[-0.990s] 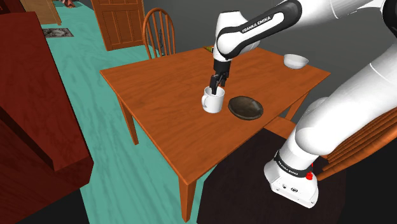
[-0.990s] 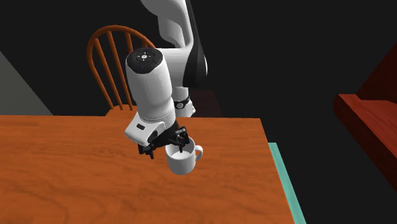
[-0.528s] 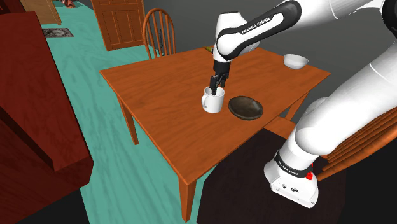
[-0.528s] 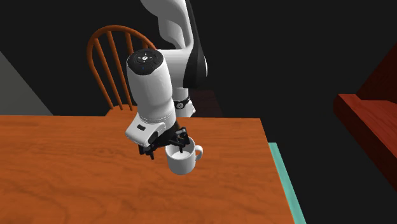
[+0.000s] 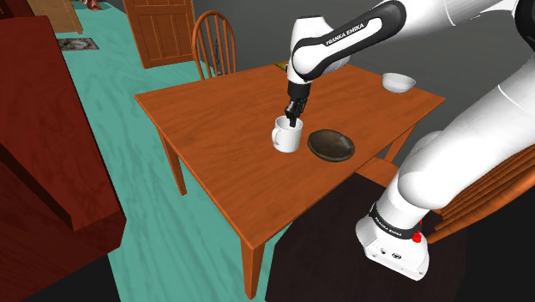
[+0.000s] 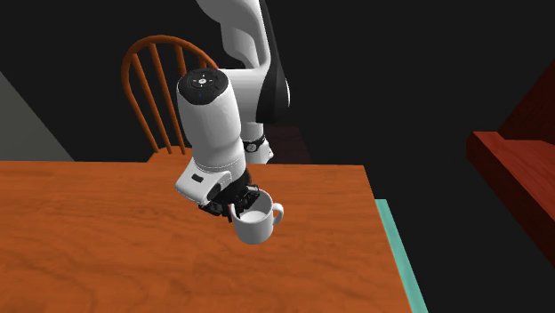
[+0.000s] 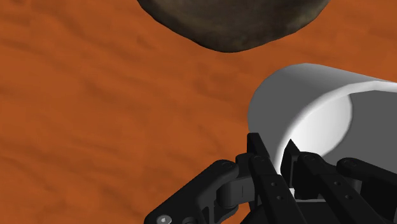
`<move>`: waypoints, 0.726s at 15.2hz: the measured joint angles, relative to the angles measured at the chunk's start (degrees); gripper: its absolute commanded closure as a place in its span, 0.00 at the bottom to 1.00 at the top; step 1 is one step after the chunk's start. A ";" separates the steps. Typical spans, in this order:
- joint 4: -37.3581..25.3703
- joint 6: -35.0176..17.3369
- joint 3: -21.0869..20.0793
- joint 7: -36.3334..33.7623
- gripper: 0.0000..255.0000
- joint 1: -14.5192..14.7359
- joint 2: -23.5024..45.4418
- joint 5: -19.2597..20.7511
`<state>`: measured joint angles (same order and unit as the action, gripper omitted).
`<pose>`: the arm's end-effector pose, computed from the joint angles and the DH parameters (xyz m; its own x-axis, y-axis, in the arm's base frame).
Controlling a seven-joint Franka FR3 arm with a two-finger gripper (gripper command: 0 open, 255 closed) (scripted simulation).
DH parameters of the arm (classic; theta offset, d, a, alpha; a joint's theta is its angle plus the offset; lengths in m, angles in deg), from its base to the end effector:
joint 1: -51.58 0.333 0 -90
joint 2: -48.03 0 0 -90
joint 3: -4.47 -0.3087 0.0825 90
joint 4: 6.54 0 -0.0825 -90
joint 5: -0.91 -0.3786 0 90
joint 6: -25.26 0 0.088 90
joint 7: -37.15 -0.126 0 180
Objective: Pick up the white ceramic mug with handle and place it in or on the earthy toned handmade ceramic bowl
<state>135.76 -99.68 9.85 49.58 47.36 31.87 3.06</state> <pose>0.4269 -0.0735 0.3674 0.9969 0.0751 -0.0223 0.0751 -0.9972 -0.0006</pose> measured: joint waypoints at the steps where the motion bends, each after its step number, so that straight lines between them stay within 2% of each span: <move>1: 0.00 0.00 0.00 0.00 1.00 0.00 0.00 0.00; 11: -3.80 6.70 -0.20 -0.06 1.00 -0.01 -2.90 0.07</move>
<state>131.96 -92.98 9.65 49.52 47.34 28.98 3.13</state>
